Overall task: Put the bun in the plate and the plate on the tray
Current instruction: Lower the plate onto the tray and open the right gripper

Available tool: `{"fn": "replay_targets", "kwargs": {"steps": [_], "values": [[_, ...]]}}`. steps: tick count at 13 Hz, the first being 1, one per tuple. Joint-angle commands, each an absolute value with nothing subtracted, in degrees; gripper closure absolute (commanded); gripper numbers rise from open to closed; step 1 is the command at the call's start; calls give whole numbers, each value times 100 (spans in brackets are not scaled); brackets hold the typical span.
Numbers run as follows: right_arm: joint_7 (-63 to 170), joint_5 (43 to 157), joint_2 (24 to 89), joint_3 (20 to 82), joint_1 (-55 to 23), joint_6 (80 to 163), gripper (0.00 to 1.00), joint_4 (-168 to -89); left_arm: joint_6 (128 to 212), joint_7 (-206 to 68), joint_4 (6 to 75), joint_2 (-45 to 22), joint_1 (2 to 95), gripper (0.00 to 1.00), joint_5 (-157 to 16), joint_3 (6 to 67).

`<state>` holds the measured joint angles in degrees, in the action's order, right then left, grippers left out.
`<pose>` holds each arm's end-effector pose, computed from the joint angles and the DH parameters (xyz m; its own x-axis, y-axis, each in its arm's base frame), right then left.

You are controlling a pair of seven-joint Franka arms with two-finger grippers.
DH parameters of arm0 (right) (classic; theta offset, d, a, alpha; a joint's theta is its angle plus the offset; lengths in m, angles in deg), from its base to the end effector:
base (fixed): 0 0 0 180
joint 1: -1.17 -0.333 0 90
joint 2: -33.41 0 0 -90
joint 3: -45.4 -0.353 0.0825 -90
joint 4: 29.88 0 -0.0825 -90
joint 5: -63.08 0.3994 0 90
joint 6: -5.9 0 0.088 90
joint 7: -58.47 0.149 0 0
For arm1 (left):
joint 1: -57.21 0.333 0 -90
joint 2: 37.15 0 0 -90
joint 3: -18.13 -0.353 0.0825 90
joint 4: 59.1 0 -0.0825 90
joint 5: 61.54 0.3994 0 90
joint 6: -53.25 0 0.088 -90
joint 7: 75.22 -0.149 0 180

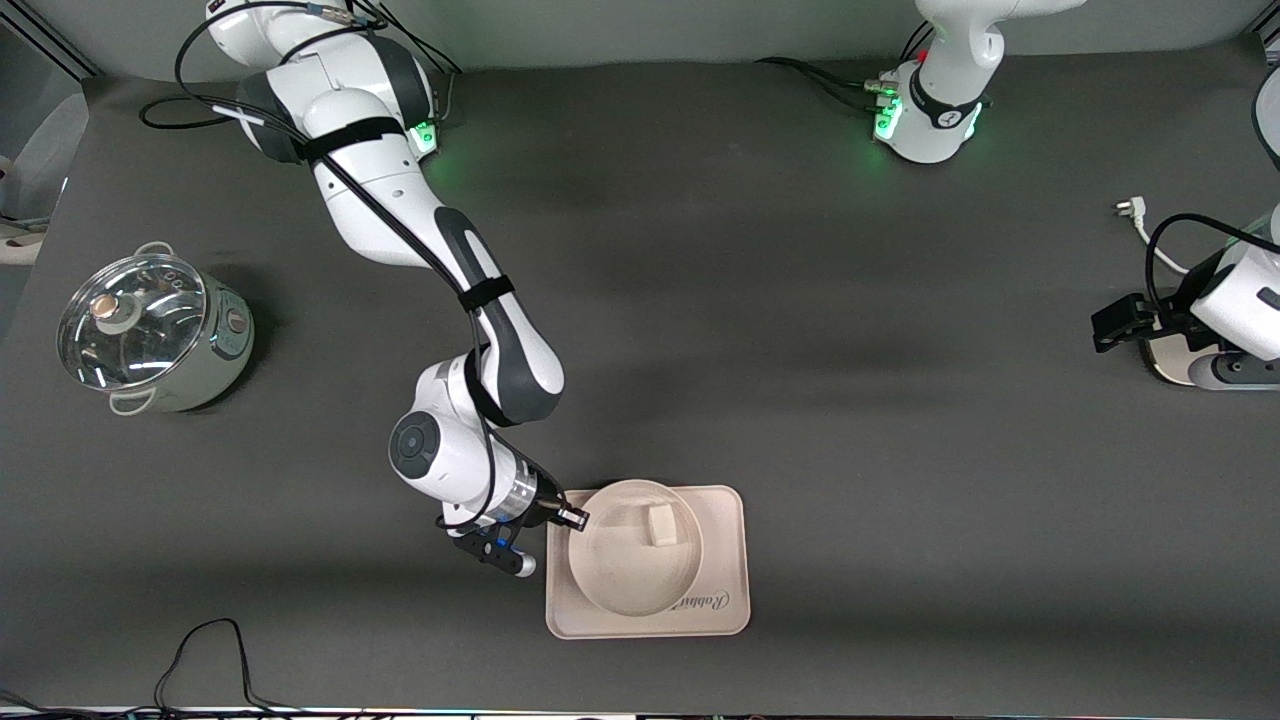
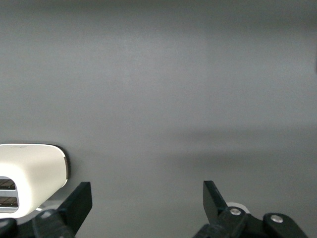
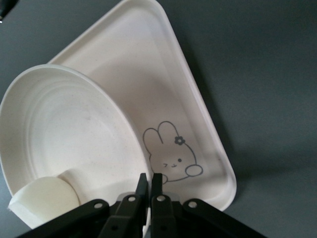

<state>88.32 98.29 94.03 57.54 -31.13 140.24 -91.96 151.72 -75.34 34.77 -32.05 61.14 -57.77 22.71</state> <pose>0.7646 0.3737 0.1729 0.9119 -0.4102 -0.0125 -0.3848 -0.8440 -0.3736 0.6077 0.0037 0.5471 0.9997 -0.0229 -0.0088 -0.0233 -0.9981 -0.0578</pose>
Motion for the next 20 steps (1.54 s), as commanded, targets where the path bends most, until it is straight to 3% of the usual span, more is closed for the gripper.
{"fn": "replay_targets", "kwargs": {"steps": [1, 7, 8, 9, 10, 11, 13, 15, 18, 20], "values": [[8976, 9947, 9651, 5709, -3100, 14168, 100, -8929, 15072, -7513, 3485, -3293, 6090, 0, -5714, 2261], [8959, 9938, 9704, 5577, -3091, 14354, 100, -8920, 15125, -7513, 3512, -3276, 6090, 0, -5732, 2261], [8880, 9930, 9704, 5577, -3091, 14354, 74, -8929, 15134, -7513, 3520, -3276, 6090, 0, -5740, 2261], [8871, 9921, 9713, 5577, -3082, 14363, 74, -8929, 15151, -7513, 3529, -3276, 6090, 0, -5740, 2261], [8870, 9912, 9713, 5577, -3074, 14363, 67, -8921, 15152, -7513, 3529, -3276, 6090, 0, -5749, 2261], [8870, 9912, 9704, 5586, -3074, 14363, 29, -8929, 15152, -7513, 3521, -3276, 6090, 0, -5758, 2261], [8870, 9877, 9608, 5647, -3065, 14302, 0, -8920, 15160, -7513, 3520, -3267, 6090, 0, -5758, 2261], [8862, 9702, 9371, 5665, -2908, 14161, 0, -8929, 15195, -7513, 3512, -3276, 6099, 0, -5775, 2261], [8766, 8360, 8687, 5665, -2776, 13355, 0, -8999, 15344, -7610, 3494, -3407, 6081, 0, -5776, 2278], [8092, 7962, 7793, 5674, -2687, 12782, 0, -9584, 15337, -7601, 3485, -3434, 6090, 0, -5784, 2287]]}}
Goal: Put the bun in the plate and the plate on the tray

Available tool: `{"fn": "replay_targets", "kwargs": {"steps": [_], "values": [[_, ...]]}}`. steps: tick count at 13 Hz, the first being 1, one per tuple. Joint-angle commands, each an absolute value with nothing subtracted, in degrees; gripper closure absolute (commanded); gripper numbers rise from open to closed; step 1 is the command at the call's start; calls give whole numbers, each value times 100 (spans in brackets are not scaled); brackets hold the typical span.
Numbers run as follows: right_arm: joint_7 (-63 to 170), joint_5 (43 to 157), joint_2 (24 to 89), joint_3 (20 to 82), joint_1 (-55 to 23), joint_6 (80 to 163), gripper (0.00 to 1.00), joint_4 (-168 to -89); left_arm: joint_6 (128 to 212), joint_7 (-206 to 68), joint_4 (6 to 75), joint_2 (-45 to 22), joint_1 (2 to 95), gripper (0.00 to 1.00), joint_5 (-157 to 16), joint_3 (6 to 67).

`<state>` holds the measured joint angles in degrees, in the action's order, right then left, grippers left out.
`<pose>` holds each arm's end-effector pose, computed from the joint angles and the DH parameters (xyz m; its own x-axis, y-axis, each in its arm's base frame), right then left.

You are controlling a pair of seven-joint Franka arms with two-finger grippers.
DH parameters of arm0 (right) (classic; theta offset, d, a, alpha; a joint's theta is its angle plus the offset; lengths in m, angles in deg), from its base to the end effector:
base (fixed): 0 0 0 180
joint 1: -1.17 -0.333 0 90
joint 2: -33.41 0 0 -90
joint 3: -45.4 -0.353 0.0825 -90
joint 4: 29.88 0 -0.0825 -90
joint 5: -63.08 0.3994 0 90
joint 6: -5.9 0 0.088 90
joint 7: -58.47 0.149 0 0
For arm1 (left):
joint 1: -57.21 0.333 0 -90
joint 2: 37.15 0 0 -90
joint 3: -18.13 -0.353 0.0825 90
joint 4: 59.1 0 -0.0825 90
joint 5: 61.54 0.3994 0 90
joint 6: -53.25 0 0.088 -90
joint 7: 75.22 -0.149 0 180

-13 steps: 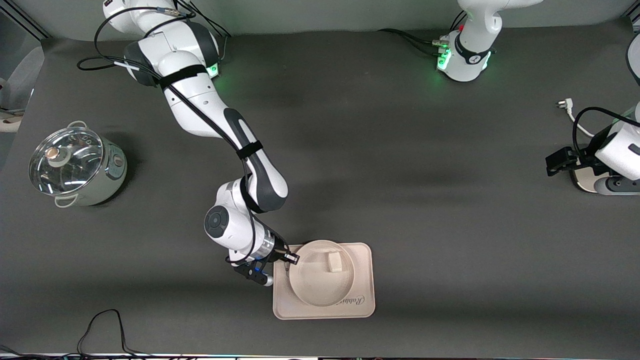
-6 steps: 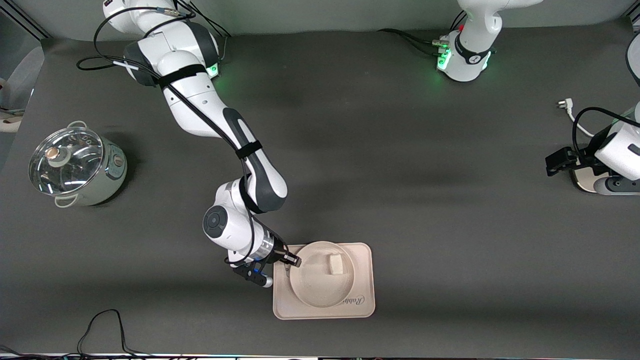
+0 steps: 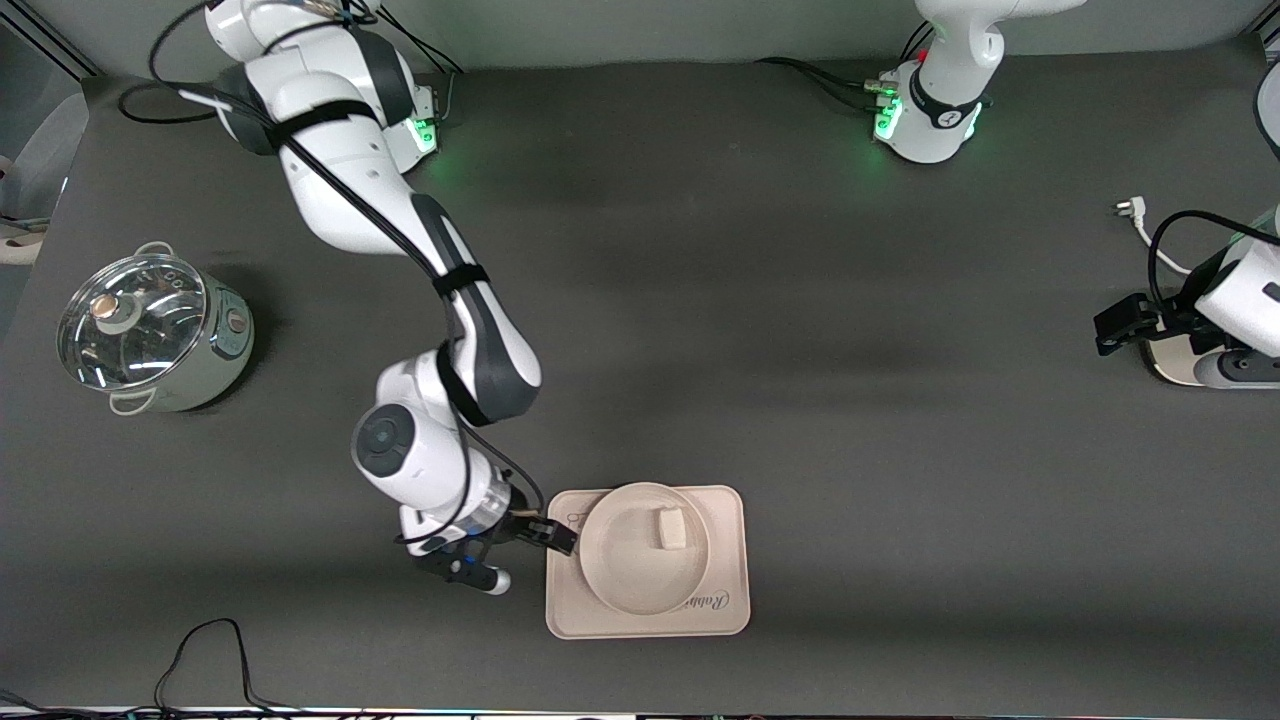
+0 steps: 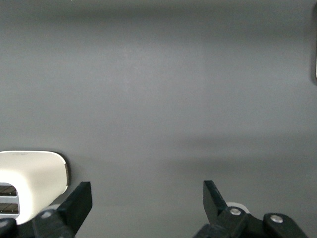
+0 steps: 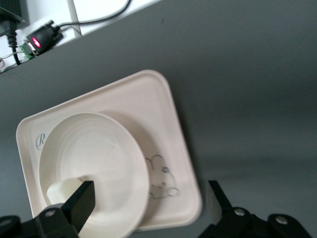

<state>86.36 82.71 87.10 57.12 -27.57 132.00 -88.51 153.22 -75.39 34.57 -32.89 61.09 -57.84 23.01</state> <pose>0.7904 0.3318 0.2856 0.9530 -0.2658 0.1452 -0.2244 -0.9417 -0.2507 0.6088 -0.0006 0.5601 0.9989 -0.0311 0.0354 -0.0290 -0.9979 -0.0577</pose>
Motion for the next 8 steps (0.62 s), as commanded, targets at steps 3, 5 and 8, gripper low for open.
{"fn": "replay_targets", "kwargs": {"steps": [3, 5, 8], "values": [[7211, 7952, 6806, 5955, -2687, 12772, 0, -10518, 15126, -7610, 3433, -3486, 6090, 0, -5802, 2261], [7209, 7760, 6340, 6103, -2722, 12754, 0, -10878, 15037, -7619, 3362, -3478, 6090, 0, -5793, 2269], [7192, 7041, 5602, 6209, -2722, 11494, 0, -11047, 15029, -7715, 3354, -3469, 6081, 0, -5793, 2278]]}}
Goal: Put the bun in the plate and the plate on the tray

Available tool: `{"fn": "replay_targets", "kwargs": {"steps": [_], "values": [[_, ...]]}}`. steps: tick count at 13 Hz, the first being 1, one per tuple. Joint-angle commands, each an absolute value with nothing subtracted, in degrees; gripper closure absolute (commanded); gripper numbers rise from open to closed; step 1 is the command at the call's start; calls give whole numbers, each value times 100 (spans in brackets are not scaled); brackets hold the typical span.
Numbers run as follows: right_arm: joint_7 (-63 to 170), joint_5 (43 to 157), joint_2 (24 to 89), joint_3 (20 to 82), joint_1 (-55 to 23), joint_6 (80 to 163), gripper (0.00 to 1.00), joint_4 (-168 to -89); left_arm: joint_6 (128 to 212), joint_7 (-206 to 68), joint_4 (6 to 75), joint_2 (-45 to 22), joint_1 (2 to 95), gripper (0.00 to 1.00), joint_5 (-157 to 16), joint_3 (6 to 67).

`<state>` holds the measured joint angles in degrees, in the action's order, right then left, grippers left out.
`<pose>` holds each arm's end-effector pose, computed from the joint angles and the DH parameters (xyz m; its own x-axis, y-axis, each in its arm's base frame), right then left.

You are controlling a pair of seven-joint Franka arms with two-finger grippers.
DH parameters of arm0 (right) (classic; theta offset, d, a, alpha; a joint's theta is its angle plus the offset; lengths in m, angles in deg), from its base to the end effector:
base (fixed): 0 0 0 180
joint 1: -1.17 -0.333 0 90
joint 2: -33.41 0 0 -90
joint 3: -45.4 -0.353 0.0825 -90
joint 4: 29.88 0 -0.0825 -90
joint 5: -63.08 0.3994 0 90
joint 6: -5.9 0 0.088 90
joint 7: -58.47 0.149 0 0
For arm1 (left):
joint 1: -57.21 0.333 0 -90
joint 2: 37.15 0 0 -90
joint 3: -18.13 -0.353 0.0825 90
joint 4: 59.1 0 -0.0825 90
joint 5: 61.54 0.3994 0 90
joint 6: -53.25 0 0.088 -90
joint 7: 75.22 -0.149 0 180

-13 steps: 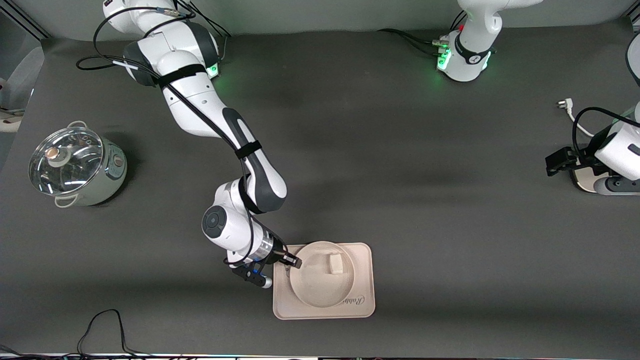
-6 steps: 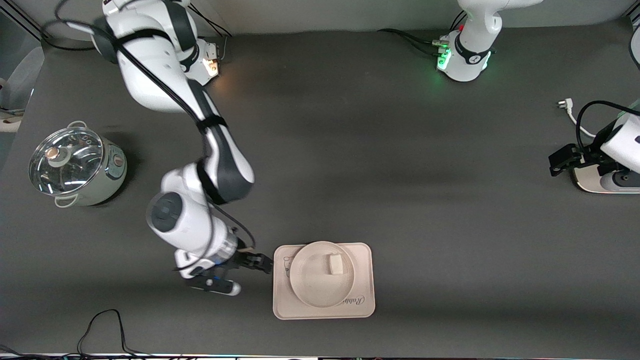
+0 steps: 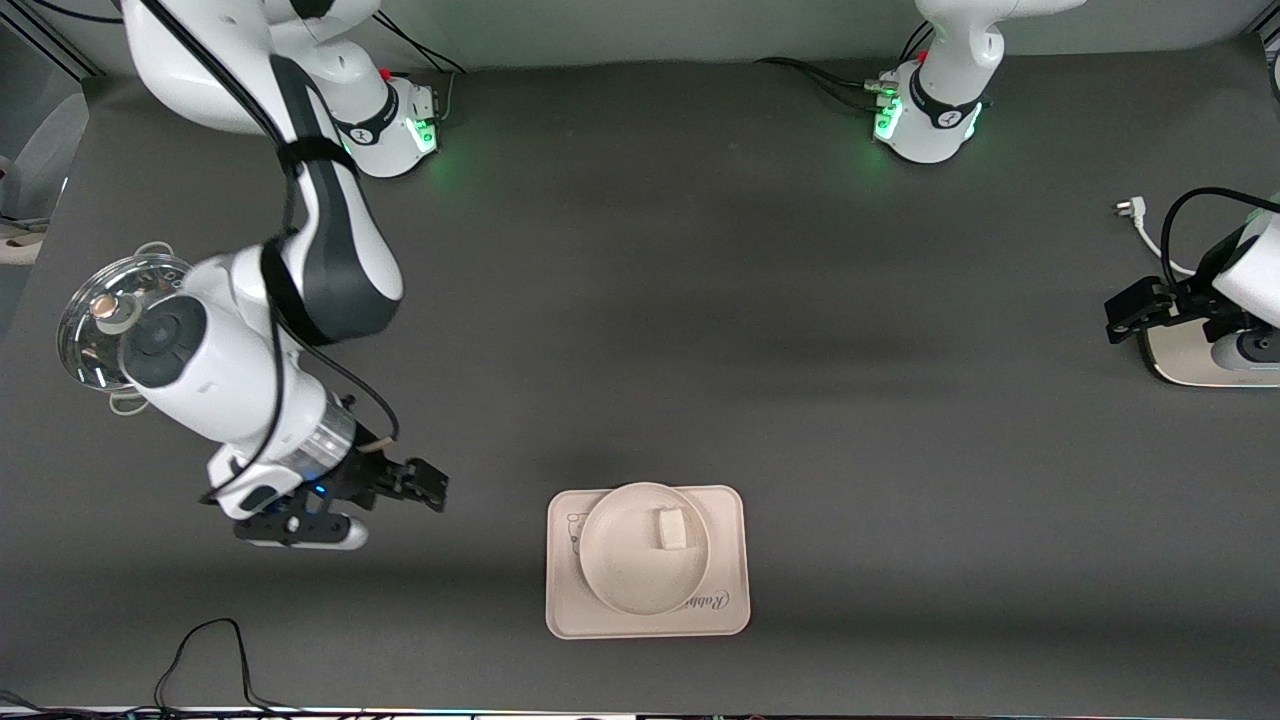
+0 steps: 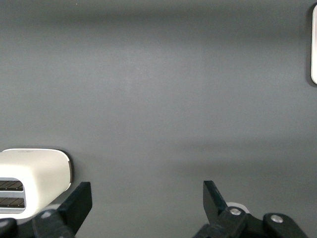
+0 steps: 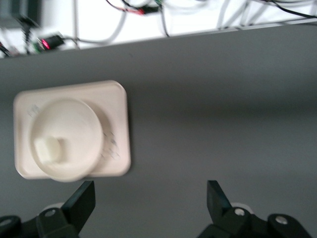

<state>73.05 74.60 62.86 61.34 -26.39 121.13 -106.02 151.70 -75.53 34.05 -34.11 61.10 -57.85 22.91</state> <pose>0.7329 0.2139 0.4506 0.9830 -0.0809 0.1645 -0.0643 -0.9925 -0.1039 0.6009 0.0005 0.5750 0.9988 -0.0301 0.0390 -0.0277 -0.9978 -0.0598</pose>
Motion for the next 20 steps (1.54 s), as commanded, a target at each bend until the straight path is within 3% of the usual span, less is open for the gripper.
{"fn": "replay_targets", "kwargs": {"steps": [1, 10, 11, 15, 20], "values": [[7183, 6864, 5356, 6236, -2713, 11184, 0, -11100, 15020, -7776, 3353, -3469, 6081, 0, -5793, 2278], [6568, 6723, 3941, 6641, -2617, 11014, 0, -12258, 14818, -8155, 3230, -3478, 6240, 0, -5828, 2261], [6472, 6565, 3686, 6466, -2356, 11014, 0, -12487, 14809, -8164, 3239, -3478, 6248, 0, -5950, 2252], [6304, 6528, 3297, 4780, -590, 10689, 0, -12726, 14782, -8164, 3239, -3478, 6310, 0, -6013, 2261], [6287, 6528, 3191, 4109, 205, 10469, 0, -12717, 14782, -8164, 3239, -3460, 6310, 0, -6004, 2252]]}}
